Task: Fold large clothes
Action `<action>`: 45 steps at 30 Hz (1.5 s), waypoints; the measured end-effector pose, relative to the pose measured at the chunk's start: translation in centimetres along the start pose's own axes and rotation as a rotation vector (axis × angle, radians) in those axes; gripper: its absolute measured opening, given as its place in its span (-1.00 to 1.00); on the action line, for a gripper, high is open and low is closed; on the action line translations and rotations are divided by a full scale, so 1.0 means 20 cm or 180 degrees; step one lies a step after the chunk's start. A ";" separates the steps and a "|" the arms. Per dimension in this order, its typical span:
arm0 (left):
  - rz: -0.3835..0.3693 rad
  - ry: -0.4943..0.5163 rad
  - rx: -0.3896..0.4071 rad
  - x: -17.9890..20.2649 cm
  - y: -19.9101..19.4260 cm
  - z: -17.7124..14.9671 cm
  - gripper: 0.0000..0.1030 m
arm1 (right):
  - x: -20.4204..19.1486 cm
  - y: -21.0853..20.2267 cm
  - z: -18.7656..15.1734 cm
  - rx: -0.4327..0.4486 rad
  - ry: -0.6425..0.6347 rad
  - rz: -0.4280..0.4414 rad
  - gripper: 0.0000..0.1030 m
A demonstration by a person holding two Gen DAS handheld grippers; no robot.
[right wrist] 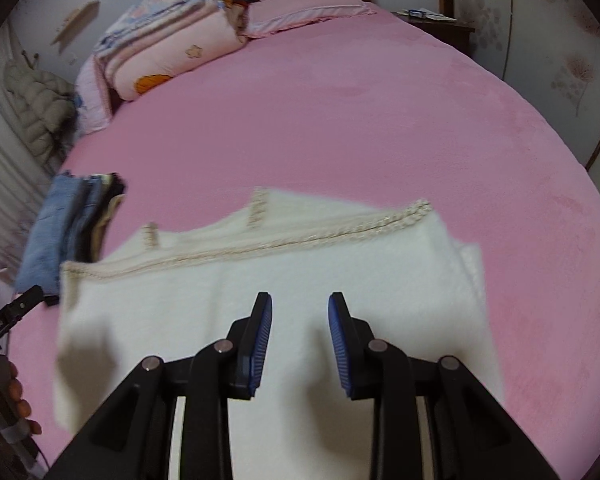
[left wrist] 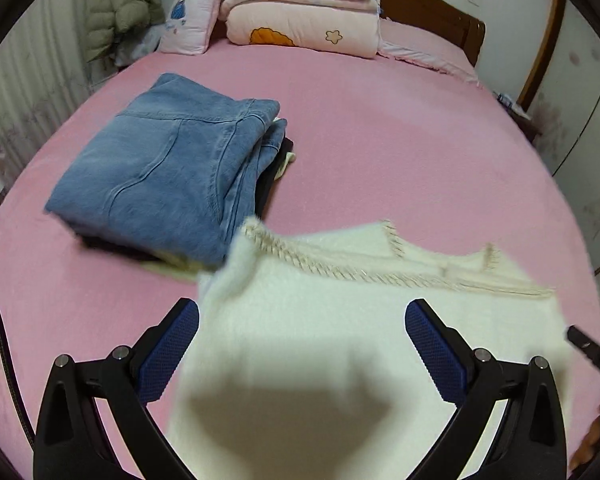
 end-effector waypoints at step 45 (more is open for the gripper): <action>-0.1329 -0.1641 0.0465 -0.20 0.27 -0.68 -0.54 | -0.50 0.02 -0.68 0.0163 -0.0868 0.0247 -0.66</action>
Point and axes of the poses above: each gripper's, at about its wrist camera, not at the fingertips, and y roughly the way its jaws point, x to its right, z to its top, the point moved 9 cm from there along y, roughly the way its jaws point, and after that the axes turned 7 degrees about y, right-handed, at the moved point
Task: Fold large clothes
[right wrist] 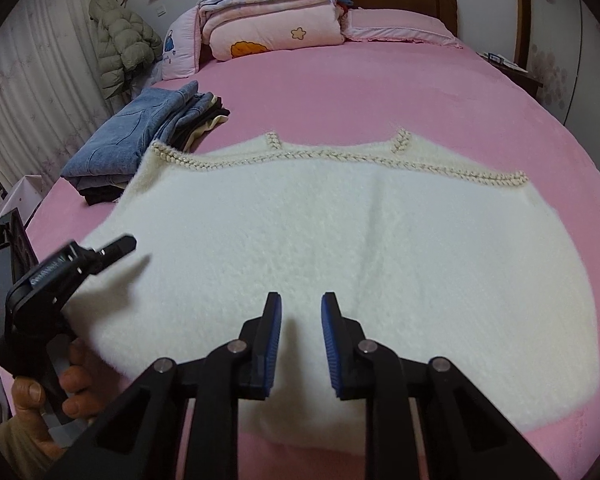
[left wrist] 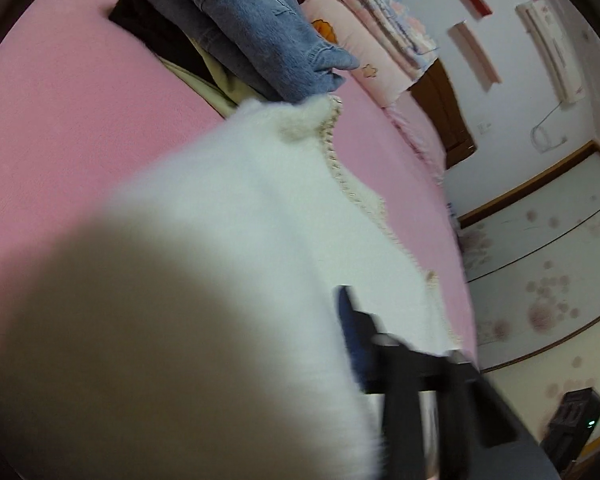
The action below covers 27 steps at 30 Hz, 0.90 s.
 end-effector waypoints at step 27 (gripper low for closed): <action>-0.0208 0.2763 0.0018 1.69 0.16 -0.35 -0.58 | 0.79 -0.24 -0.08 -0.0278 0.1112 0.0381 -0.92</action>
Point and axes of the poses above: each gripper's, at about its wrist camera, not at the fingertips, and y roughly the way its jaws point, x to its right, z to its top, the point moved 9 cm from there along y, roughly the way its jaws point, and after that the axes turned 7 degrees about y, right-handed, at the moved point
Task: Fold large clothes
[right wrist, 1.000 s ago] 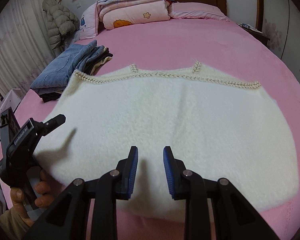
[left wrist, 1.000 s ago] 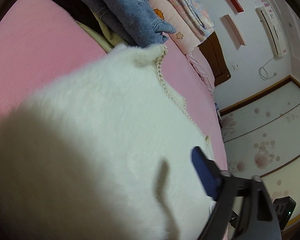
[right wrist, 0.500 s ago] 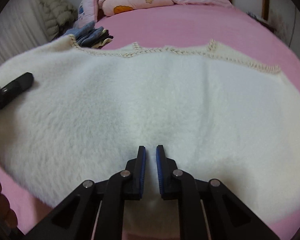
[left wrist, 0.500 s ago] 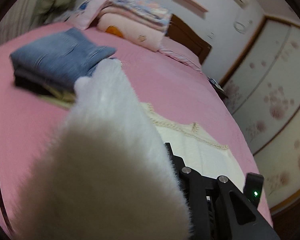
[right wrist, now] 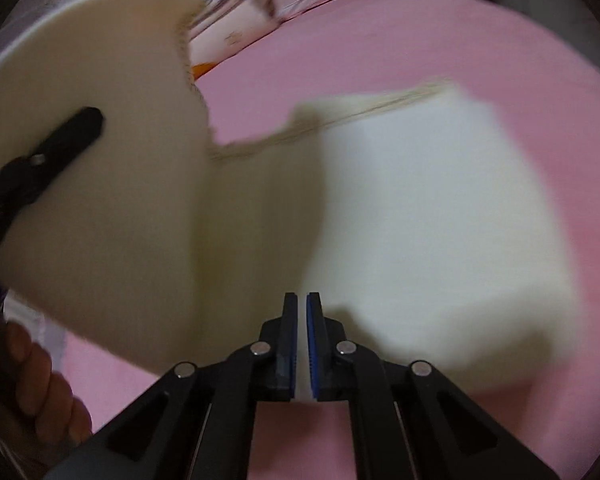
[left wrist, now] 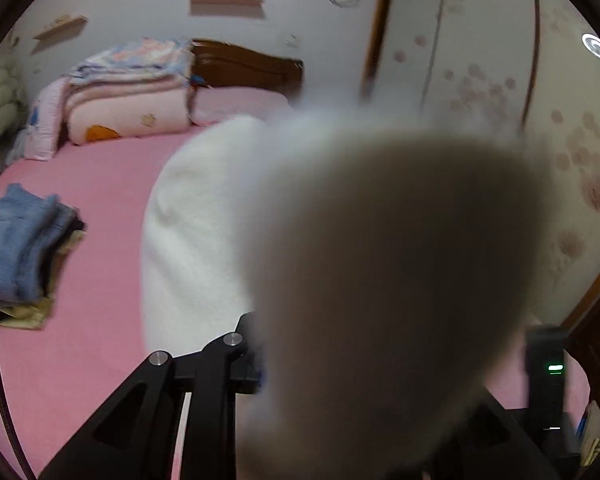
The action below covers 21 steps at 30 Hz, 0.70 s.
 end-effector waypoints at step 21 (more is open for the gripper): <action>-0.0574 0.0586 -0.0784 0.52 0.06 -0.30 0.47 | 0.52 -0.43 0.14 0.0181 0.0193 -0.0524 -0.83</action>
Point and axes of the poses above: each gripper's, at about its wrist camera, not at the fingertips, and y roughly the way its jaws point, x to its right, z to its top, the point moved 9 cm from there along y, roughly the way its jaws point, and after that the axes turned 7 degrees about y, right-handed, at the moved point
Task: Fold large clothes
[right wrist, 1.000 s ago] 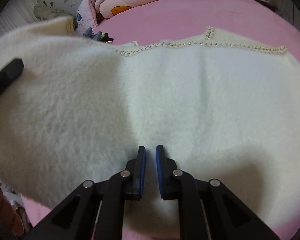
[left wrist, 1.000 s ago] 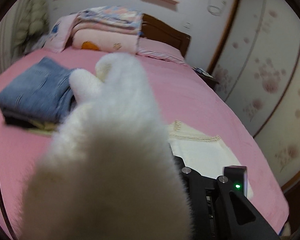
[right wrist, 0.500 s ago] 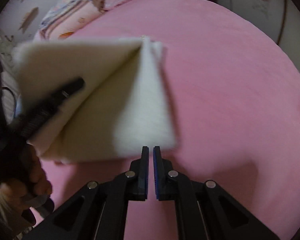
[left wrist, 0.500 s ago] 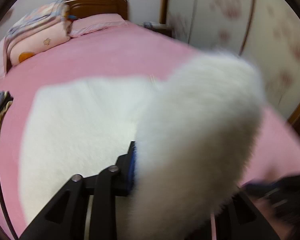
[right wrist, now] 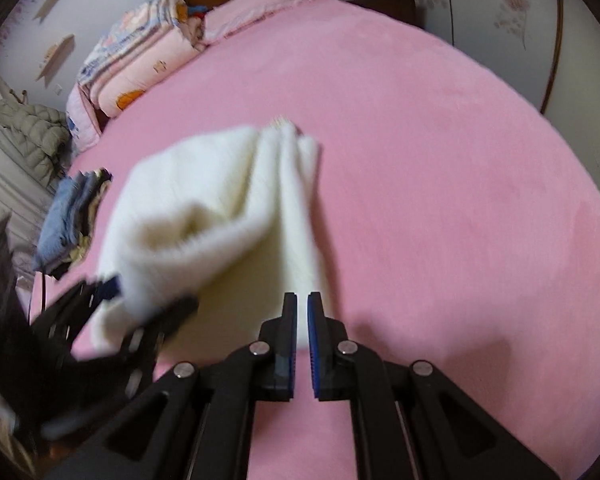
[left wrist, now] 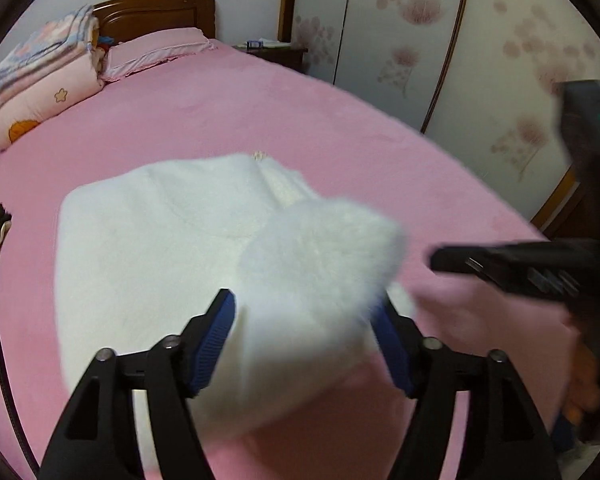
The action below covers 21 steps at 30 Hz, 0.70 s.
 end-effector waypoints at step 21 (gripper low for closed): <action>0.0939 -0.1560 -0.0187 -0.81 -0.01 -0.27 0.65 | -0.40 0.44 0.12 -0.0839 -0.0380 0.0070 -0.21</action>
Point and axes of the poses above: each gripper's, at about its wrist camera, not at the fingertips, and y roughly the way its jaws point, x to its right, z to its top, the point moved 9 cm from there along y, roughly the way its jaws point, and after that the axes turned 7 degrees about y, right-handed, at the moved point
